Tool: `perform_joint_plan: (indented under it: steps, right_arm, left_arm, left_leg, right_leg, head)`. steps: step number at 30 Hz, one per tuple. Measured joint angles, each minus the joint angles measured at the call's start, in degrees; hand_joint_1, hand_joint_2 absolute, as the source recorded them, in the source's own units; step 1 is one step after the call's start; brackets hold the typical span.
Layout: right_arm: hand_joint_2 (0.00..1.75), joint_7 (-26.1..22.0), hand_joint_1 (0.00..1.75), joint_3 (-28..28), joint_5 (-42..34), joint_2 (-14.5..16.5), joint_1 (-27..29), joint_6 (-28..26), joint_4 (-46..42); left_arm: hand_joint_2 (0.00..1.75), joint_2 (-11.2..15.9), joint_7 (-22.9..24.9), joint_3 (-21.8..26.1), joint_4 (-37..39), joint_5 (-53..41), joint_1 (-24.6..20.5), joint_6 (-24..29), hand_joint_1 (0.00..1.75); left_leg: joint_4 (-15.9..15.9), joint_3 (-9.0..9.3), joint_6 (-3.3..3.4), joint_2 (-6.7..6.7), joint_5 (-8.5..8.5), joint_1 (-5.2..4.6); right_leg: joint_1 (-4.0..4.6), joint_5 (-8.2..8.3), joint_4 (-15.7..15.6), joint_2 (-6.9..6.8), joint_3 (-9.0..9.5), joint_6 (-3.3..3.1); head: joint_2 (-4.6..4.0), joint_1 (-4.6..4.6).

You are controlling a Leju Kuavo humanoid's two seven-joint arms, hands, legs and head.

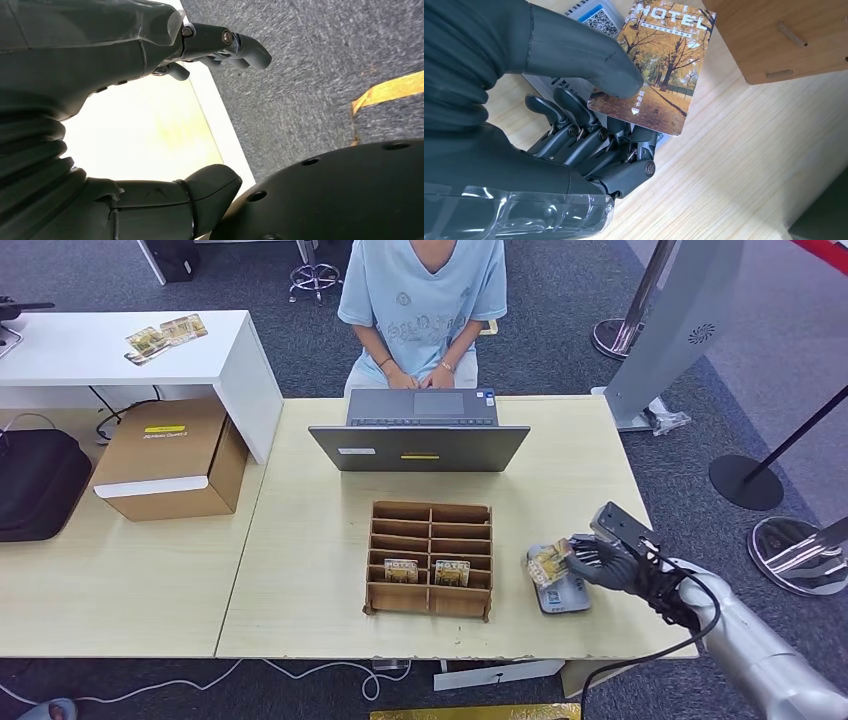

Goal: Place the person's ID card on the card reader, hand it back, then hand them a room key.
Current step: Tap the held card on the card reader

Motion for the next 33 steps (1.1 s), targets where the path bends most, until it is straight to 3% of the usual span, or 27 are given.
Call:
perform_joint_plan:
  steps: [26,33]
  right_arm:
    - [1.75,-1.66,1.75,2.68,-0.43,1.26,-5.47,0.61,6.12]
    - [1.75,-2.55,1.75,2.72,-1.66,-0.21,-4.07,-0.11,6.13]
  left_arm:
    - [1.75,-0.28,0.34,-0.32,0.24,0.79,0.17,-0.14,0.00]
    - [1.75,-0.28,-0.15,-0.56,0.24,0.33,0.23,-0.19,0.00]
  left_leg:
    - [0.01,0.03,0.00,0.05,0.01,0.00]
    - [0.02,0.04,0.00,0.04,0.00,0.00]
  right_leg:
    - [0.00,0.01,0.01,0.04,0.00,0.00]
    - [0.00,0.00,-0.01,0.03,0.00,0.00]
  head:
    - [0.00,0.00]
    - [0.00,-0.01]
